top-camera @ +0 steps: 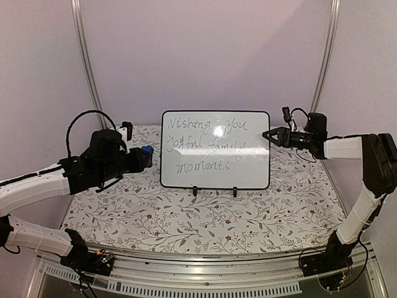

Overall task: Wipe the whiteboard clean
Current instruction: Move the whiteboard to the center of the board.

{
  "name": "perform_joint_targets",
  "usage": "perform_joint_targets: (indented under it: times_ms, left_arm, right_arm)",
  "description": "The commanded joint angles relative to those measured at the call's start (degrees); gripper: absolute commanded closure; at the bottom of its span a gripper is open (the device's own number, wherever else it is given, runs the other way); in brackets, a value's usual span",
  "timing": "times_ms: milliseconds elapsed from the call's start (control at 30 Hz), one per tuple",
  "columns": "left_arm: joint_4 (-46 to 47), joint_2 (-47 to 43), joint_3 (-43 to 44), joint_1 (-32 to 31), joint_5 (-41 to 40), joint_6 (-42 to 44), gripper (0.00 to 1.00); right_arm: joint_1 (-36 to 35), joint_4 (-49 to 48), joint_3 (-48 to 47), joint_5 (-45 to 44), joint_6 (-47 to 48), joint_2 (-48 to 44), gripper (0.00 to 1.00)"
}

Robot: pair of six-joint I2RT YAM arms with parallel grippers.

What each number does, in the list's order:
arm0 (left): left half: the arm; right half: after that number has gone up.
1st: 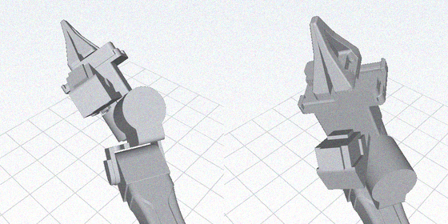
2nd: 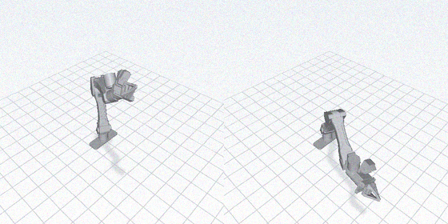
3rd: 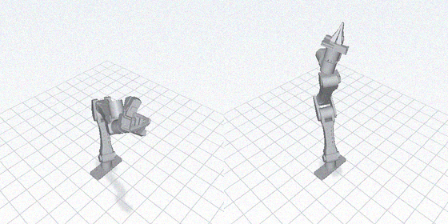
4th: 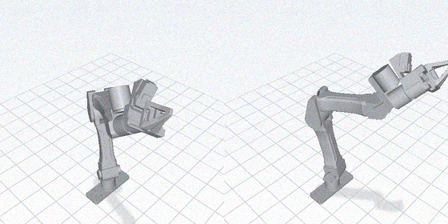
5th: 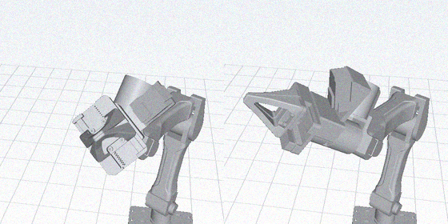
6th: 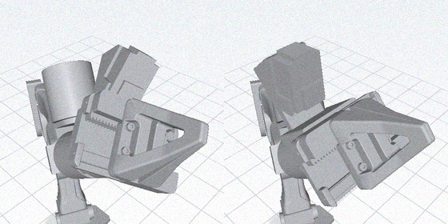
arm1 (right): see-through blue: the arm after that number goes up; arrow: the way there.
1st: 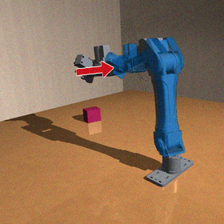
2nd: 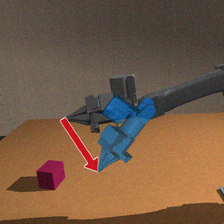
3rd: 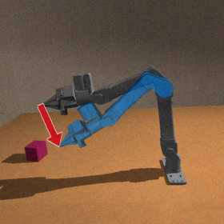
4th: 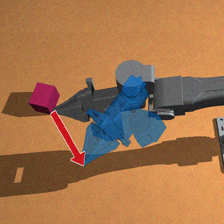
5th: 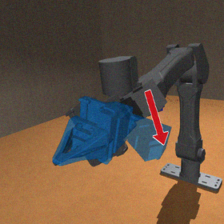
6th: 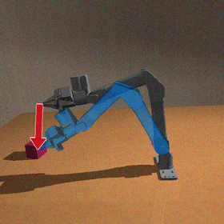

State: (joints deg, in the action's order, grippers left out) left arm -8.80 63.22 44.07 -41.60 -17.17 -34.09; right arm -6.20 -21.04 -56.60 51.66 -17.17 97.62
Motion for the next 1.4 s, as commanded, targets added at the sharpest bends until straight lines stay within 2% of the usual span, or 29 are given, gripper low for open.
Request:
perform_joint_targets:
  times_ms: [0, 367, 633, 1033, 1167, 1367]
  left_arm:
    - [1.4, -1.1, -0.6, 0.6, 0.2, 0.0, 0.99]
    - [1.4, -2.3, -1.3, 0.5, -0.7, -1.0, 0.99]
    - [1.9, -1.3, -1.0, 0.6, -1.5, -0.3, 0.99]
    - [1.9, 5.9, 7.3, 2.9, -2.6, 4.3, 1.0]
    - [2.7, 8.7, 11.8, 5.1, -0.5, 5.3, 1.0]
    - [3.9, 14.2, 19.4, 8.9, 4.0, 8.9, 1.0]
  right_arm:
    - [-1.9, -2.0, 2.1, 1.6, -0.1, -0.7, 0.28]
    - [-7.9, -3.6, 13.8, -7.9, -1.6, -9.1, 0.4]
    - [-14.2, -4.6, 21.2, -17.1, -3.5, -18.2, 0.39]
    - [-25.4, -7.9, 26.2, -26.6, -8.3, -21.7, 0.37]
    - [-26.0, -7.3, 28.0, -30.3, -10.7, -23.9, 0.32]
    - [-25.6, 4.4, 21.4, -37.4, -4.8, -28.2, 0.12]
